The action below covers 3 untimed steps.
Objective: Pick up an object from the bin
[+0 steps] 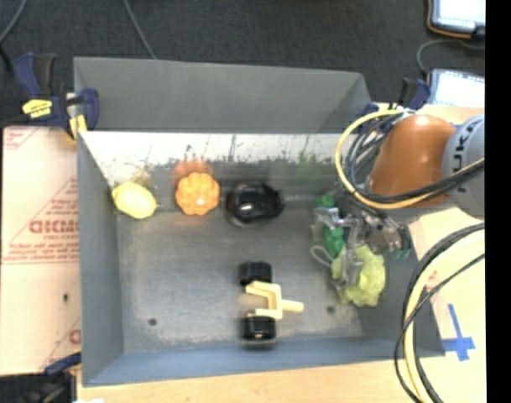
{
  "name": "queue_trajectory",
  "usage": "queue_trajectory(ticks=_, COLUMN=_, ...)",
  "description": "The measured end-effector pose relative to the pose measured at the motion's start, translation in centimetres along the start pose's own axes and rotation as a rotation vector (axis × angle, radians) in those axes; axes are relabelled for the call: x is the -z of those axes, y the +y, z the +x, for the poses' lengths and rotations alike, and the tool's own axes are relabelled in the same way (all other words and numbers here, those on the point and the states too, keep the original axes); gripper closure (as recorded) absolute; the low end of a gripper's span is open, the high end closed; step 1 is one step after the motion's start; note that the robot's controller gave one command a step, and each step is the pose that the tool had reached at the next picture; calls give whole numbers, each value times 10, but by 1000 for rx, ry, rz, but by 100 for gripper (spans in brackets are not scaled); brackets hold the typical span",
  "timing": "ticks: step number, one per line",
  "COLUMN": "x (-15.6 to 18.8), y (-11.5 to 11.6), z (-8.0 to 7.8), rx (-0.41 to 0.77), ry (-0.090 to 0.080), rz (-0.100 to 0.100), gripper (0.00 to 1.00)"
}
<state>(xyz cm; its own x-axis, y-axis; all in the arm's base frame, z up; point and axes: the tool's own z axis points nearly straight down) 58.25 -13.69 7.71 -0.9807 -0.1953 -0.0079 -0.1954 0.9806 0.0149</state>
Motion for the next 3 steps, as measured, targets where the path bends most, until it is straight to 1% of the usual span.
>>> queue_trajectory(ticks=1, x=-3, y=10, z=23, rx=297, ry=-7, rz=-6, gripper=0)
queue_trajectory(ticks=2, x=-5, y=2, z=32, rx=357, ry=0, rz=-20, gripper=0)
queue_trajectory(ticks=3, x=-5, y=-1, z=26, rx=340, ry=-3, rz=-27, gripper=0)
